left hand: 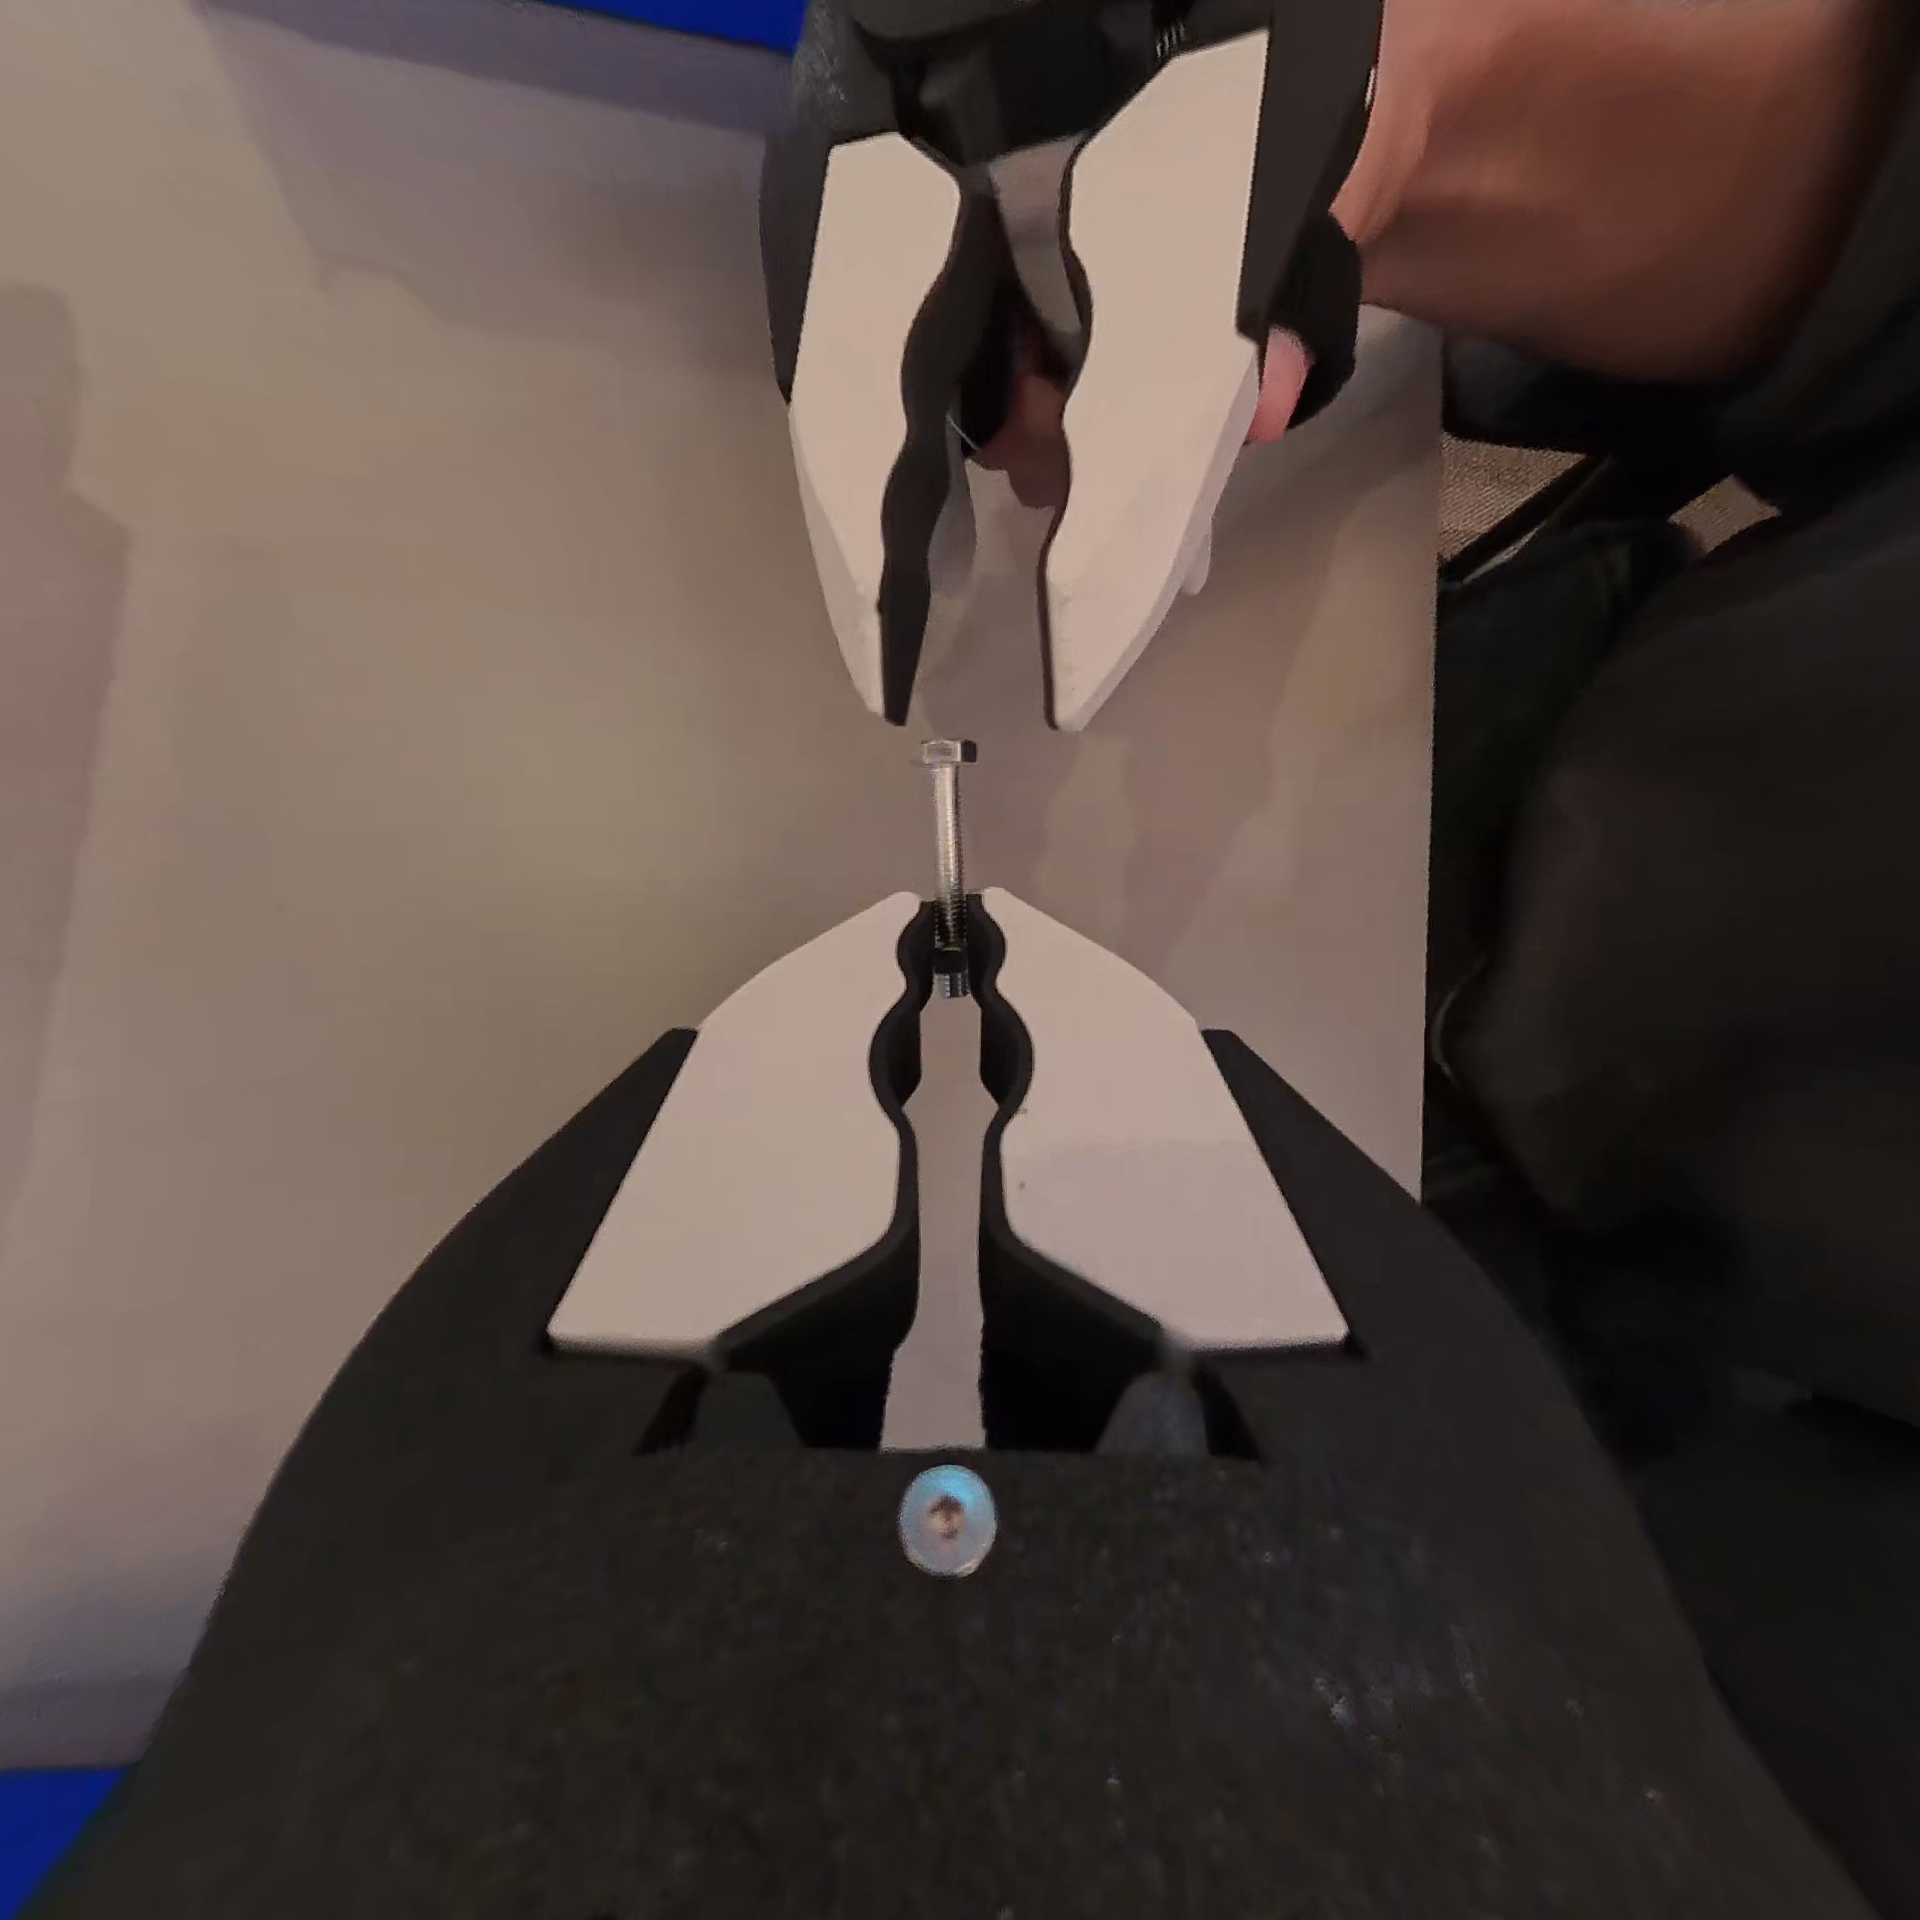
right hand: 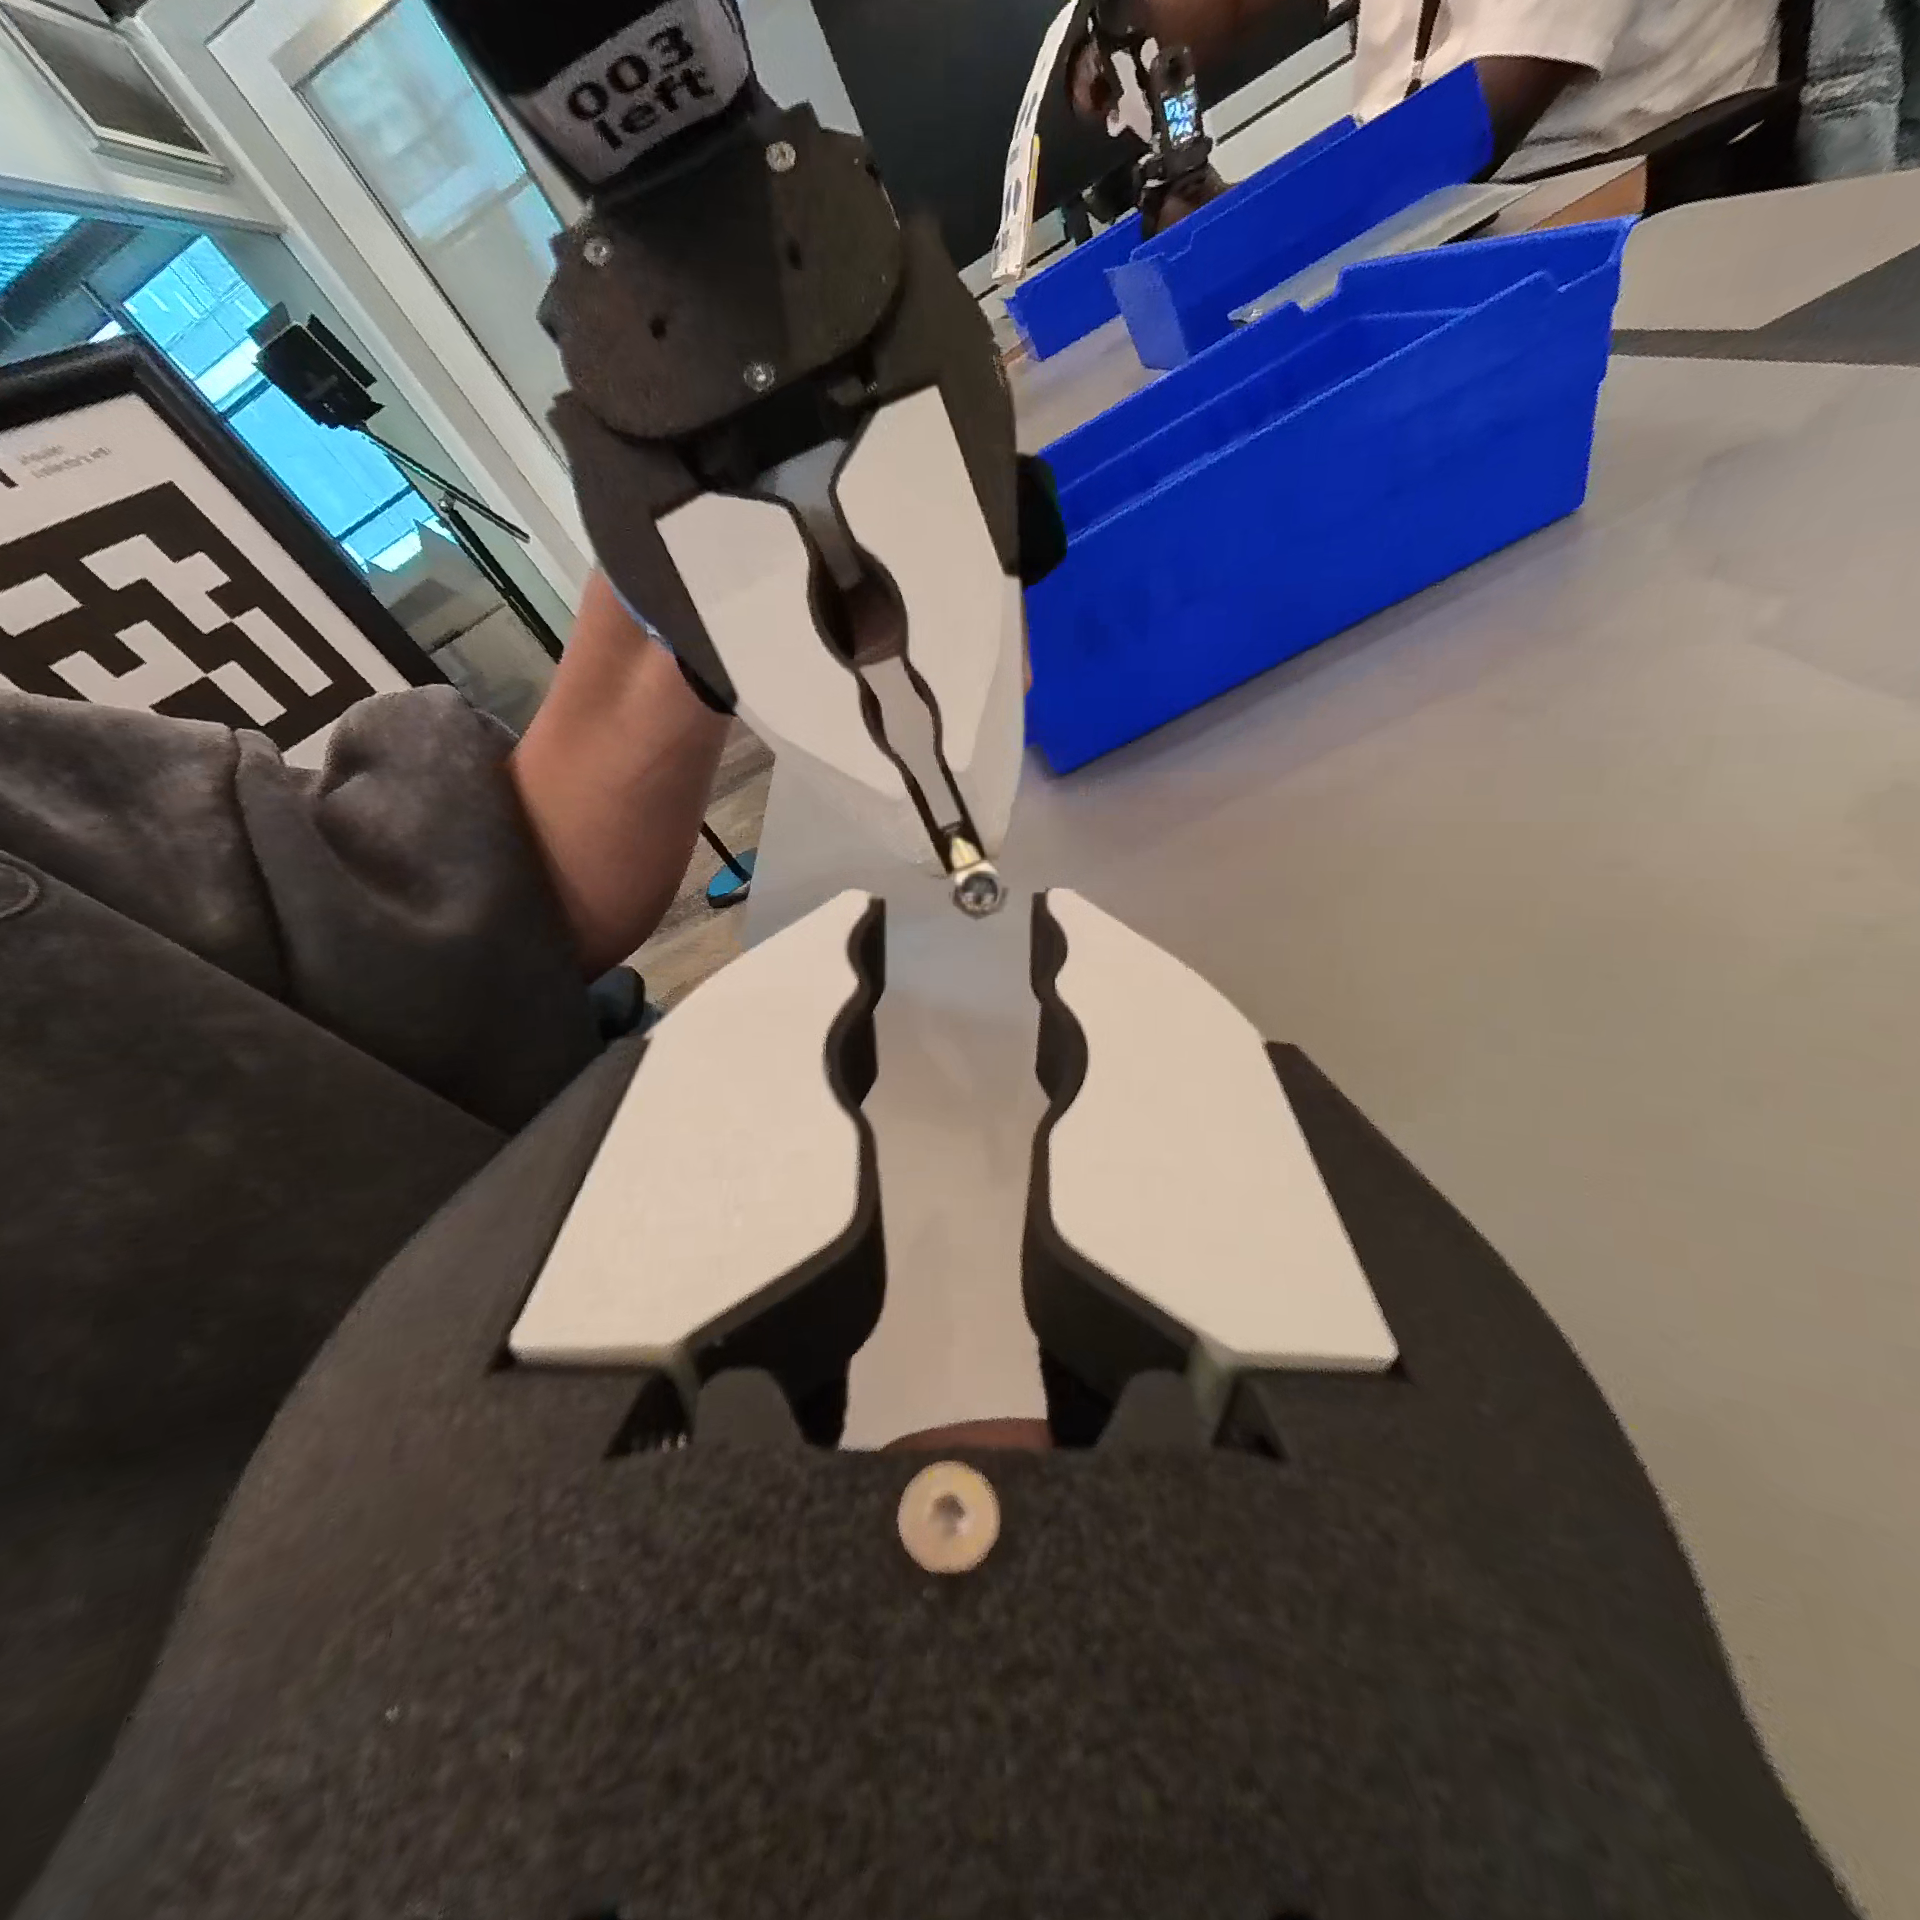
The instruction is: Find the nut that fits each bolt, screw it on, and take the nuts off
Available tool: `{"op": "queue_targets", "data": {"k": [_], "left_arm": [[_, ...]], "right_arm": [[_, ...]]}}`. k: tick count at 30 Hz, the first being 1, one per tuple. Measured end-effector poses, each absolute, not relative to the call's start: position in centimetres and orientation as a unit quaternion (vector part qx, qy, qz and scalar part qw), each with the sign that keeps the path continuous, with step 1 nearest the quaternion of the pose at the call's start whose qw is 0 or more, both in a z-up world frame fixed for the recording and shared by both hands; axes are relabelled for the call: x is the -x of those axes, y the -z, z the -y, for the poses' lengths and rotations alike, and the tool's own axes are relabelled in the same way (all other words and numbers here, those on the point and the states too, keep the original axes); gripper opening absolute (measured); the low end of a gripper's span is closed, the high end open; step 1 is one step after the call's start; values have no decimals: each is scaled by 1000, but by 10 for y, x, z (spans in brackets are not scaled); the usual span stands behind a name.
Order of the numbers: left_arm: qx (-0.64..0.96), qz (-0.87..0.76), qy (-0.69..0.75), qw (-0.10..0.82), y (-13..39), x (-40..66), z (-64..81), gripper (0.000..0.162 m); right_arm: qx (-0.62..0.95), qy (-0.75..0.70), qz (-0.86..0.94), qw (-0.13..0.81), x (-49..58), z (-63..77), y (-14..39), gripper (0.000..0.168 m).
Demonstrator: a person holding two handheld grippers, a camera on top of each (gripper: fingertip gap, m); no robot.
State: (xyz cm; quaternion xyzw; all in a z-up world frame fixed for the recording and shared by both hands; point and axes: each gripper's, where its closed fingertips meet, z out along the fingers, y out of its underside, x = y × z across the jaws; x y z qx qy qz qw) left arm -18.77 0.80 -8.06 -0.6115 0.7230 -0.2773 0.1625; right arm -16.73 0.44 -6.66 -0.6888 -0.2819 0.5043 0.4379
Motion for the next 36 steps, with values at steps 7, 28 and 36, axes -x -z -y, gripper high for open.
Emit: {"op": "queue_targets", "data": {"k": [7, 28, 36], "left_arm": [[606, -735, 265, 150, 85, 183, -2, 5], [578, -424, 670, 193, 36, 177, -12, 36], [538, -448, 681, 215, 25, 174, 1, 35]], "right_arm": [[698, -498, 281, 431, 166, -6, 76, 20], [588, -453, 302, 598, 140, -12, 19, 10], [612, -429, 306, 590, 152, -17, 28, 10]]}}
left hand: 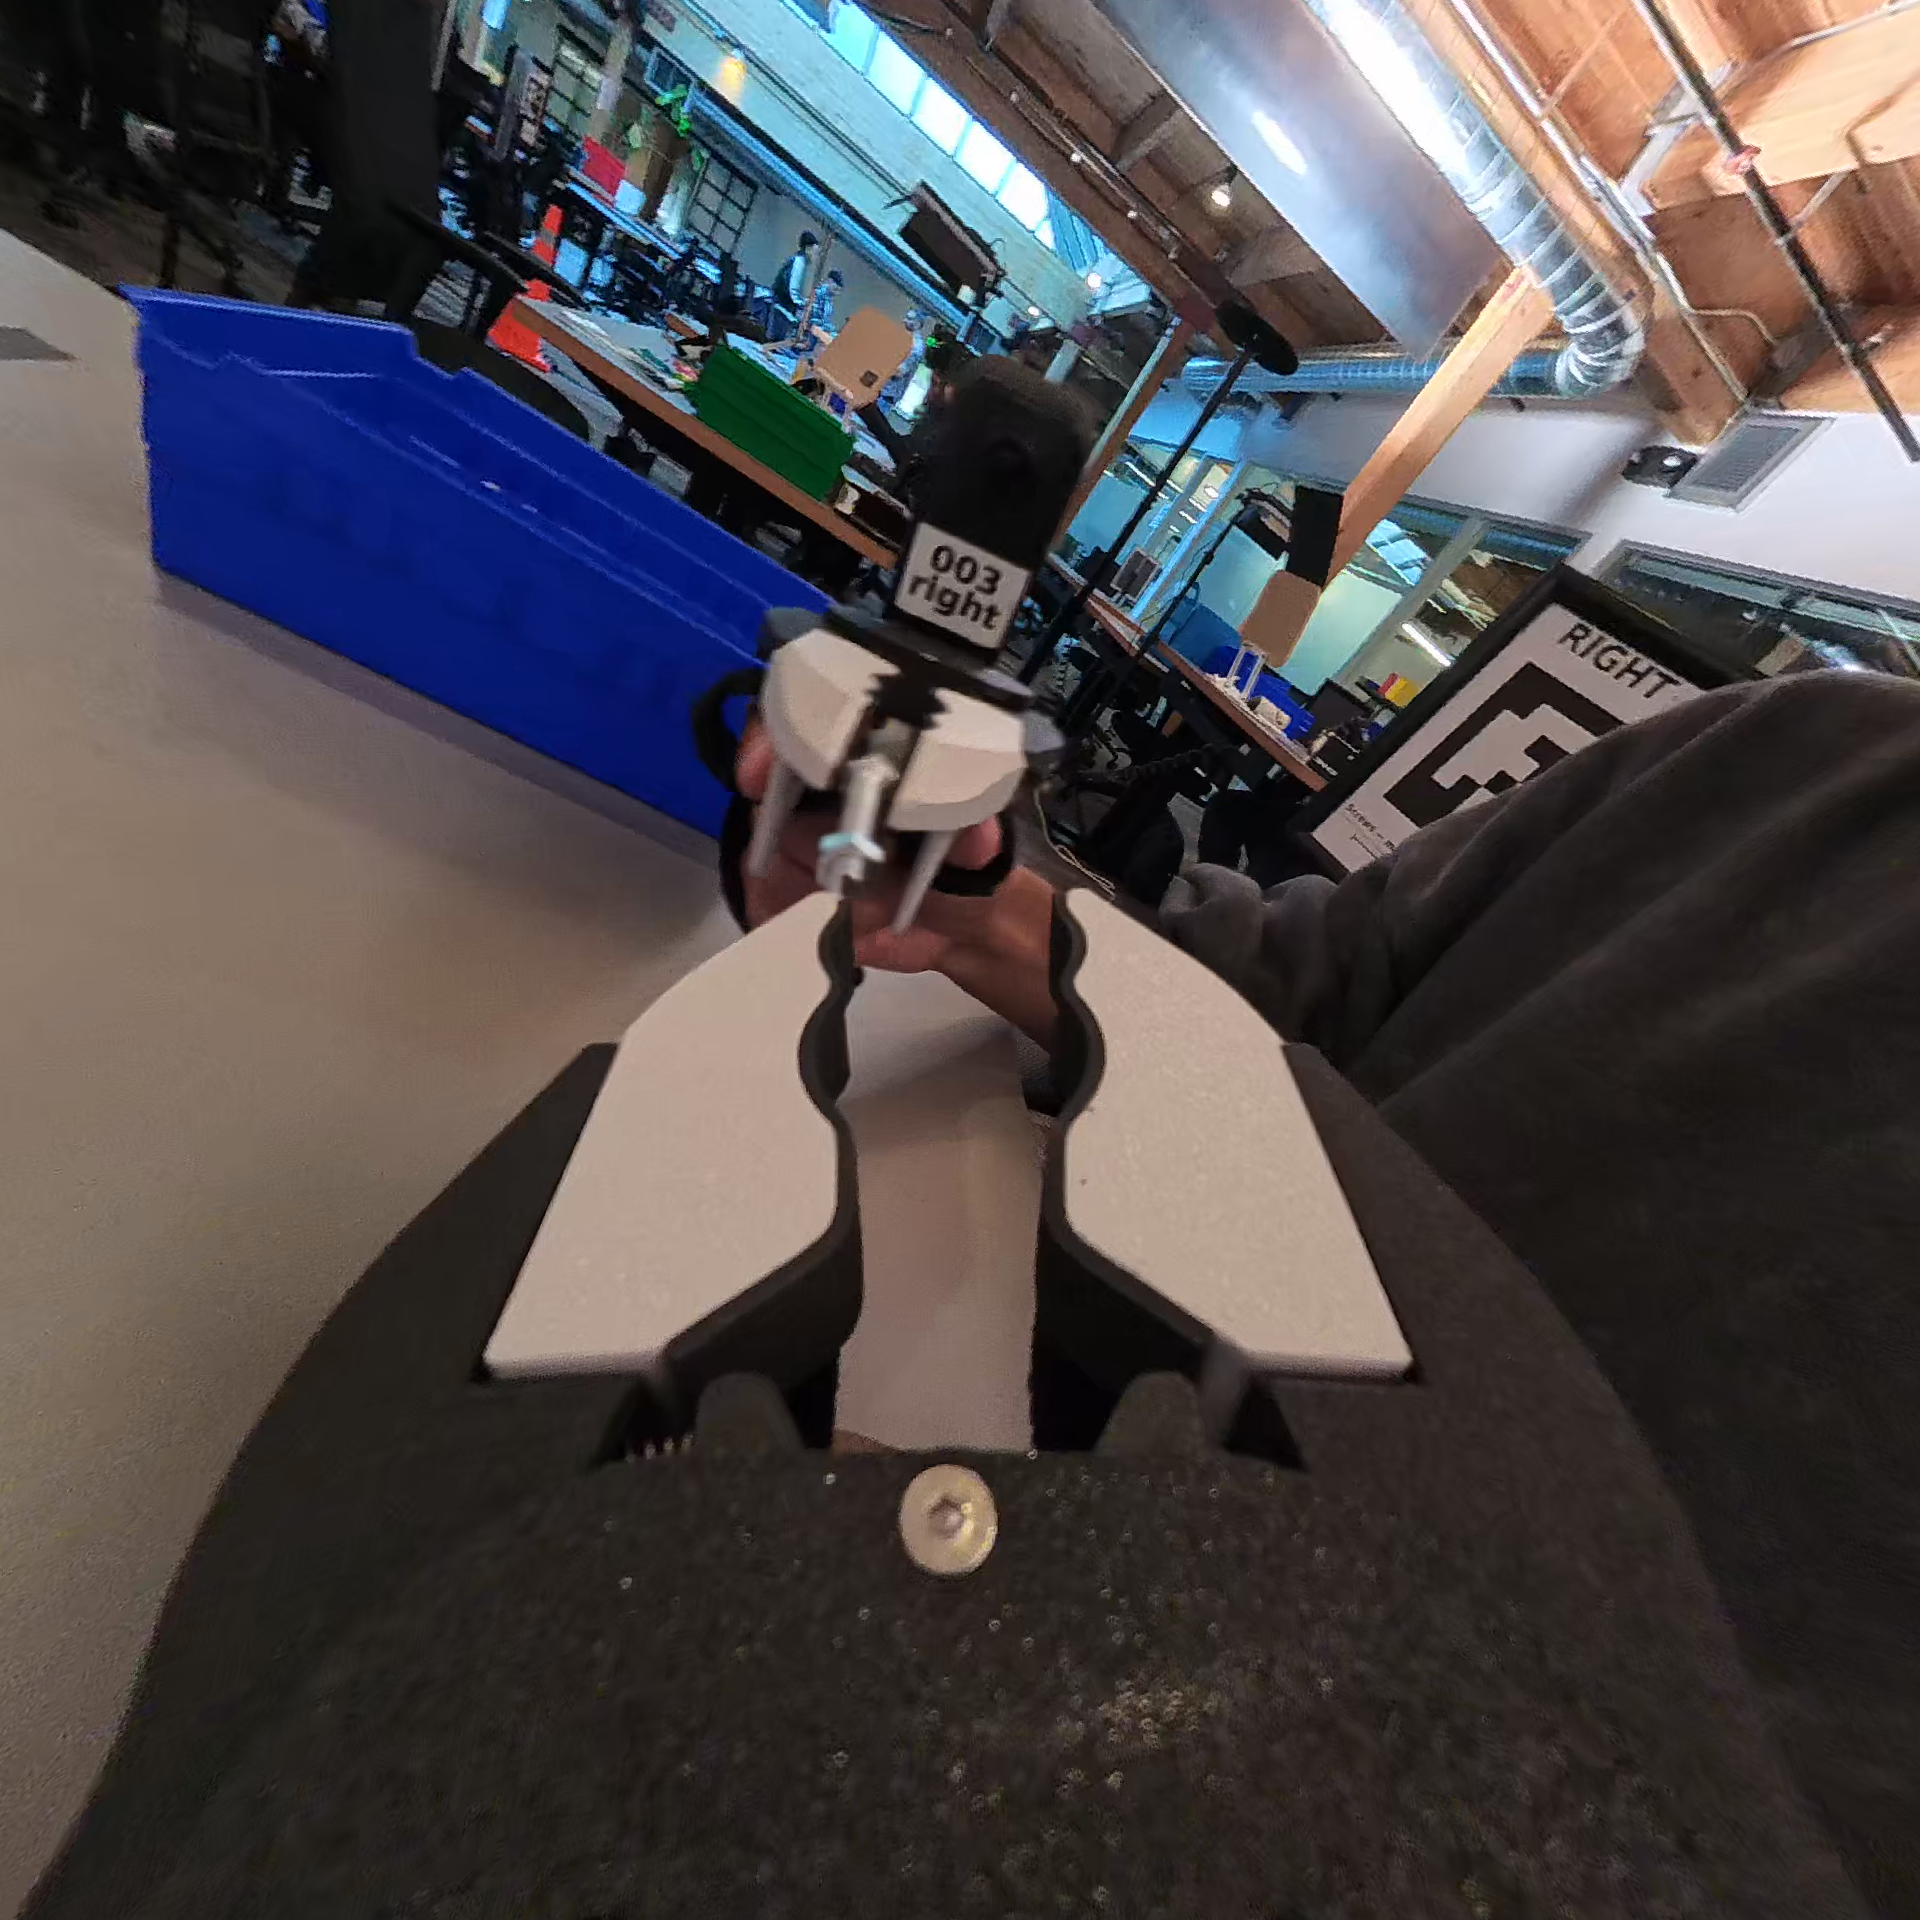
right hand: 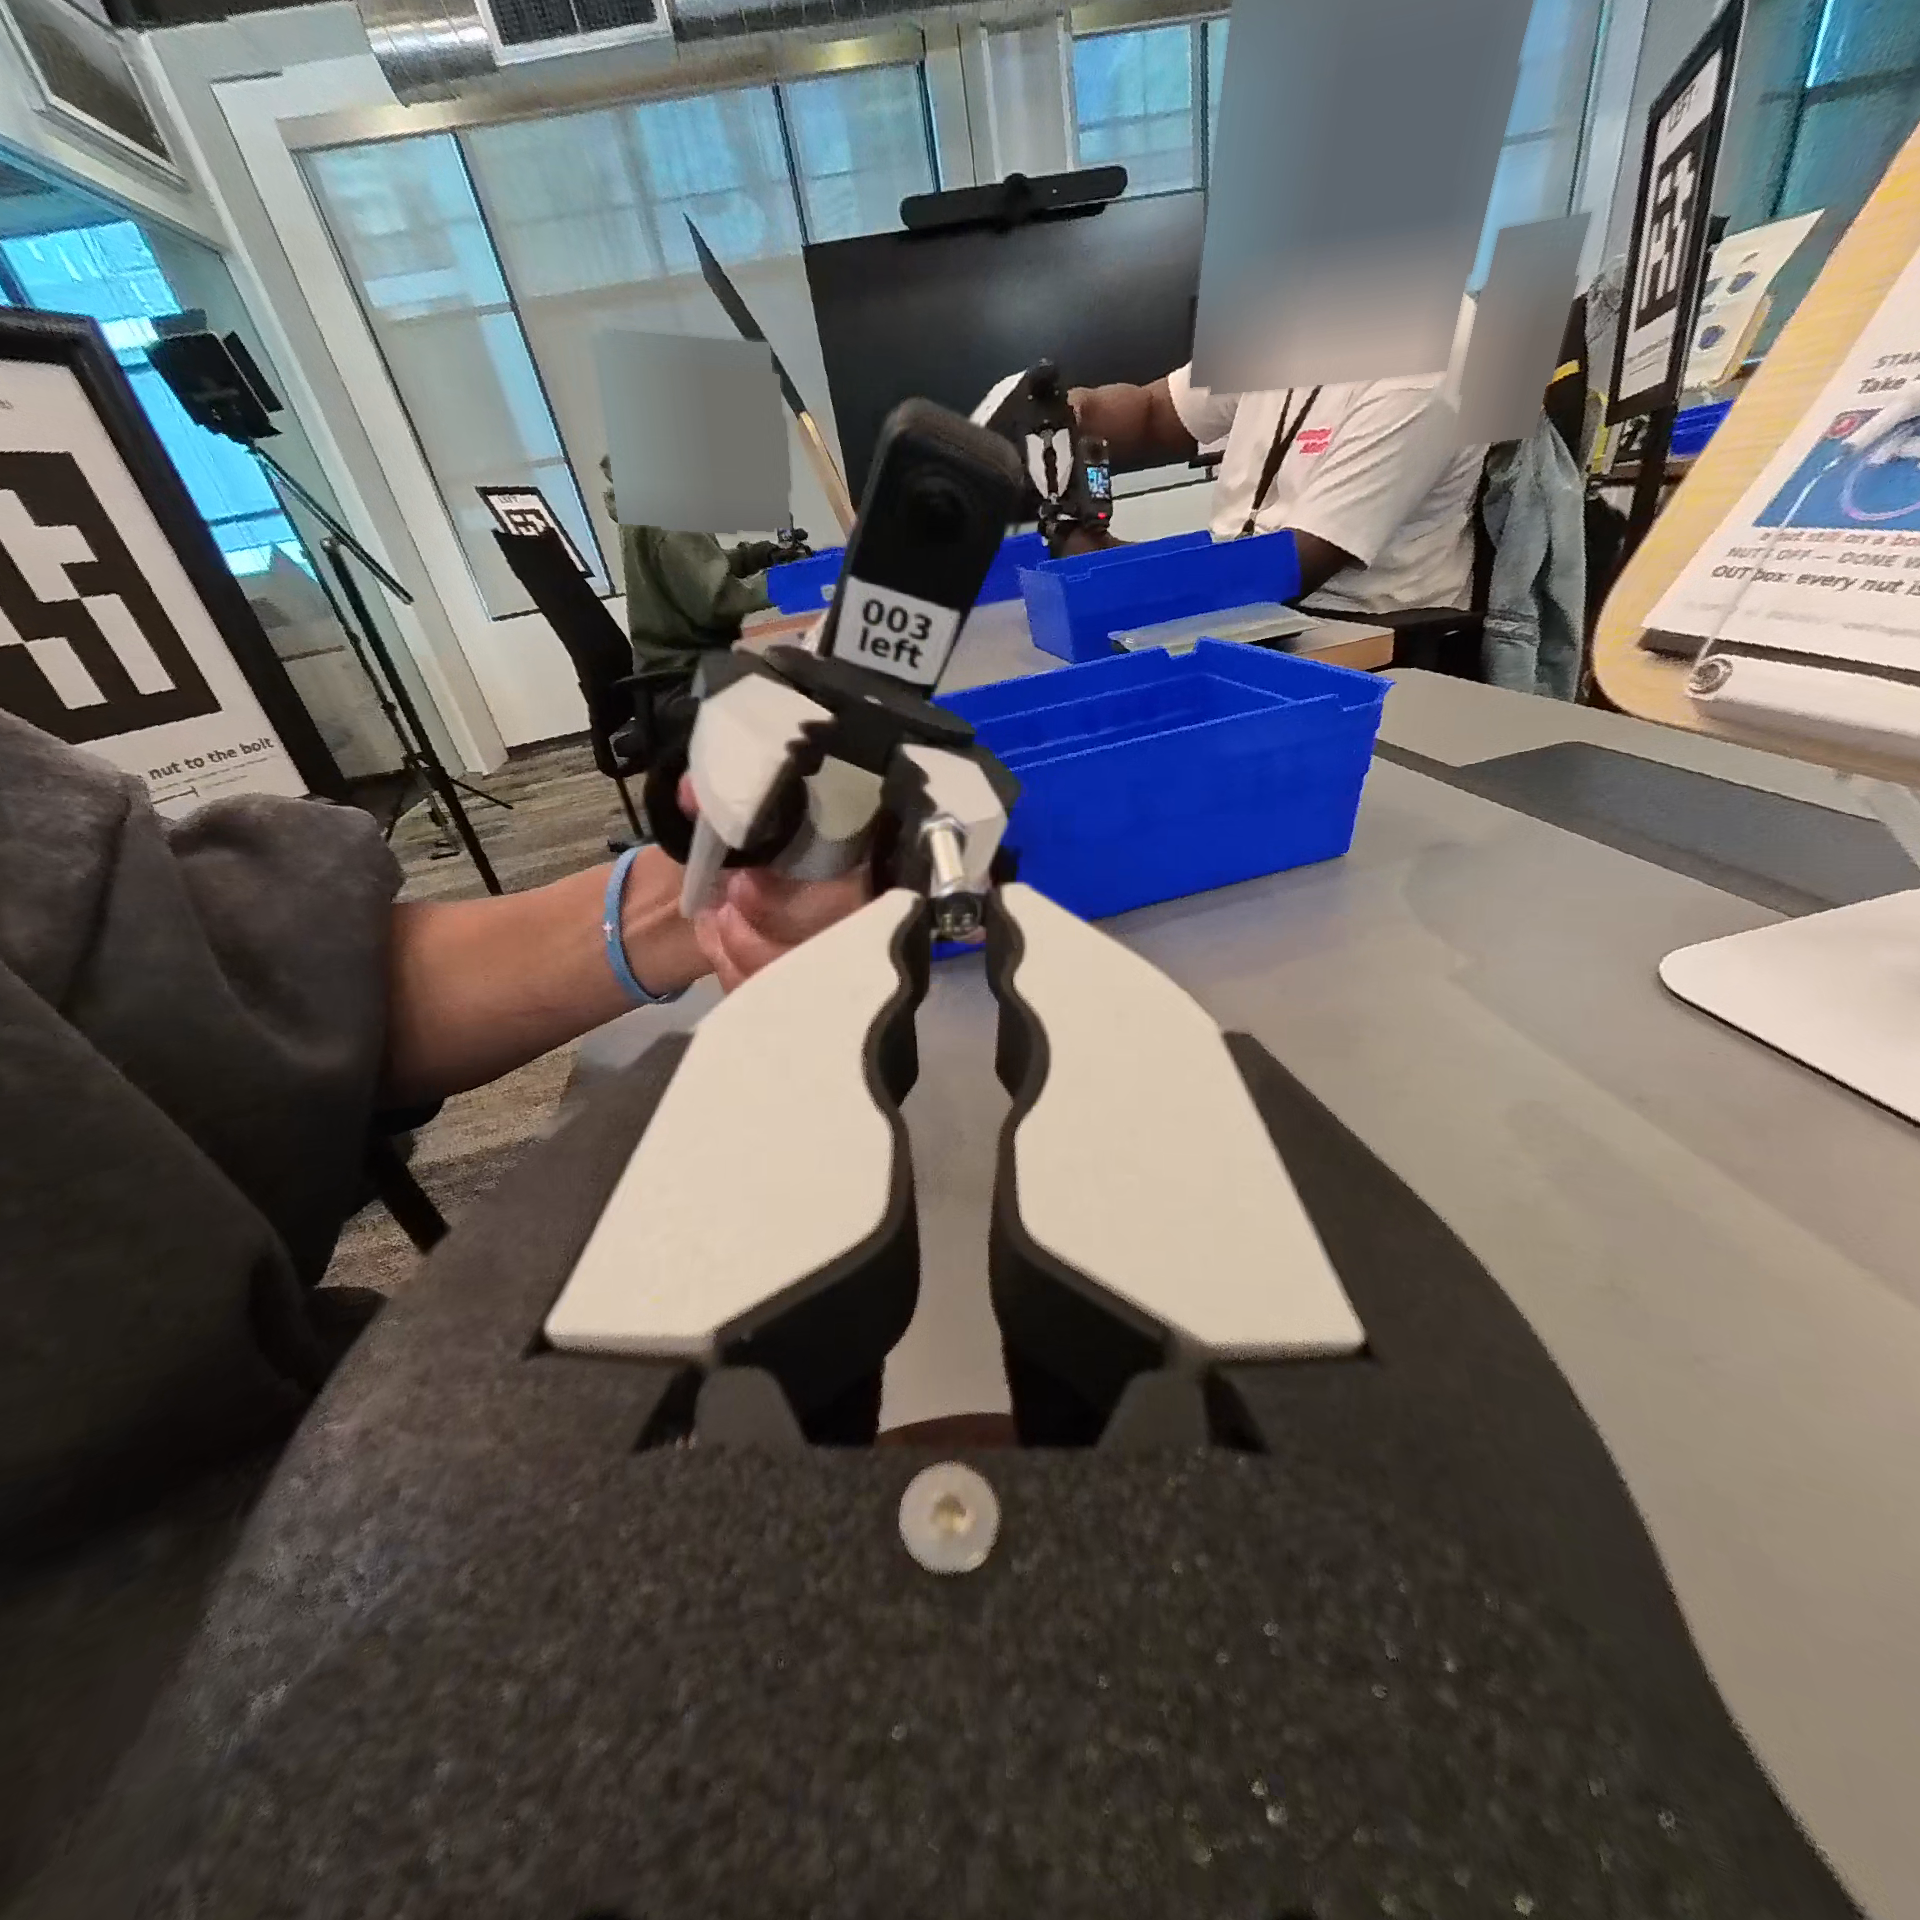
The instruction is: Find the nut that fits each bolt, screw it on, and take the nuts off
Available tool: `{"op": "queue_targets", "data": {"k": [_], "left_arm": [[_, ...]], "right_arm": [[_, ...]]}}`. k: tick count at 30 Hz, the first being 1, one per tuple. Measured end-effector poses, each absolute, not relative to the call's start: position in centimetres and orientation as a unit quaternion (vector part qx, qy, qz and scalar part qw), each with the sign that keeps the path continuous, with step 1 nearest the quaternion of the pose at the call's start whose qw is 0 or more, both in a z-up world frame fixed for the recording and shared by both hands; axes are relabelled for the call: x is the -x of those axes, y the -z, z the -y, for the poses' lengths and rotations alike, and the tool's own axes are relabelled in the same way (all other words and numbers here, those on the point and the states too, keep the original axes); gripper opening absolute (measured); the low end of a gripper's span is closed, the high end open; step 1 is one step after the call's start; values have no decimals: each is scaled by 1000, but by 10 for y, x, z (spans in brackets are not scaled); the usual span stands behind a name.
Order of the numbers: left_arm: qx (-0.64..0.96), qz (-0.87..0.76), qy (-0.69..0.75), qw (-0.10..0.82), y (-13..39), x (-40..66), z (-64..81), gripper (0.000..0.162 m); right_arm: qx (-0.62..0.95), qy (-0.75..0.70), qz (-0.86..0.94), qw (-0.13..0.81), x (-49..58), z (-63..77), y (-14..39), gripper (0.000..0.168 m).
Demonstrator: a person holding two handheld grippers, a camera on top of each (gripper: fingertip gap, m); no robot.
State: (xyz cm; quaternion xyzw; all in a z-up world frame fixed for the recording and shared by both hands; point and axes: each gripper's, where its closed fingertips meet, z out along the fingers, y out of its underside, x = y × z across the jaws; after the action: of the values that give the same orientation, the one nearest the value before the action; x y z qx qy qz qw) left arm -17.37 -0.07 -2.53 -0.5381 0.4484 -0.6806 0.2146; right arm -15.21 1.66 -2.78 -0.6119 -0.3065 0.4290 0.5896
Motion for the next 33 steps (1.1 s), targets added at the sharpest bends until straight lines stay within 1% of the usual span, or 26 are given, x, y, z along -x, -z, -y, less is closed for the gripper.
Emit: {"op": "queue_targets", "data": {"k": [3, 5, 8, 11, 14, 18, 21, 23, 26, 27, 28, 33], "left_arm": [[541, -455, 667, 235, 23, 174, 0, 35], [543, -455, 665, 238, 22, 175, -1, 31], [547, -458, 660, 236, 24, 175, -1, 31], [544, -462, 660, 236, 22, 174, 2, 32], [547, -464, 652, 245, 22, 174, 0, 41], [546, -455, 657, 251, 19, 176, -4, 38], [546, -466, 651, 246, 23, 177, -1, 38], [541, -475, 648, 248, 22, 176, 3, 38], [541, -478, 644, 254, 20, 175, 3, 43], [536, -477, 649, 253, 18, 176, 5, 38], [533, -475, 652, 253, 17, 177, 5, 36], [538, -487, 636, 261, 22, 176, 5, 36]], "right_arm": [[622, -432, 308, 576, 153, -17, 34, 10], [610, -442, 313, 578, 154, -11, 30, 10], [603, -448, 312, 582, 153, -9, 23, 10], [613, -438, 326, 572, 158, -8, 31, 10], [628, -433, 332, 555, 162, -10, 42, 10], [632, -437, 341, 542, 164, -6, 44, 10], [619, -440, 332, 559, 162, -6, 30, 10], [628, -426, 336, 557, 162, -8, 34, 10], [636, -430, 336, 546, 164, -9, 43, 10], [642, -426, 336, 541, 165, -10, 47, 10], [647, -420, 339, 539, 165, -10, 50, 10], [636, -427, 342, 545, 165, -6, 40, 10]]}}
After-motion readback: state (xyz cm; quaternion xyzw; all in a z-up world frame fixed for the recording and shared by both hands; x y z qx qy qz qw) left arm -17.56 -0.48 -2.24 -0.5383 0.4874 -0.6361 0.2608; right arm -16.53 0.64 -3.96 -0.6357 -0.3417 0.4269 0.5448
